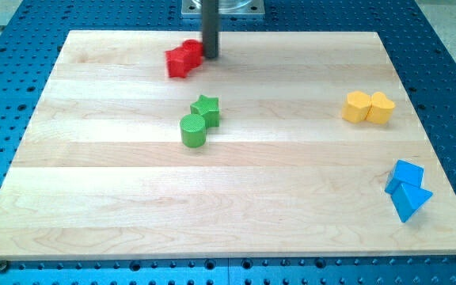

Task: Move the red blocks bottom left to the green blocks

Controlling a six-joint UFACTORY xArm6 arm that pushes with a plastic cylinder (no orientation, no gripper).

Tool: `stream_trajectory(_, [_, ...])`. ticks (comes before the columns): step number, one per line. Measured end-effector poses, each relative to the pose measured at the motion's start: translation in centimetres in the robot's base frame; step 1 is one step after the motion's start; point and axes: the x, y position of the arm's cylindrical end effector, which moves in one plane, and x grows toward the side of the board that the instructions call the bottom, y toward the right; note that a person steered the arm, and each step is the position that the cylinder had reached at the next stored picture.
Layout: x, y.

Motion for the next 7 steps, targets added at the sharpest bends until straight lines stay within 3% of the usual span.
stream_trajectory(1, [2.8, -4.6])
stream_trajectory(2, [-0.6, -2.7])
stream_trajectory(3, [-5.0, -11.6])
stream_trajectory(5, [-3.0, -9.6])
stream_trajectory(7, [3.1, -8.3])
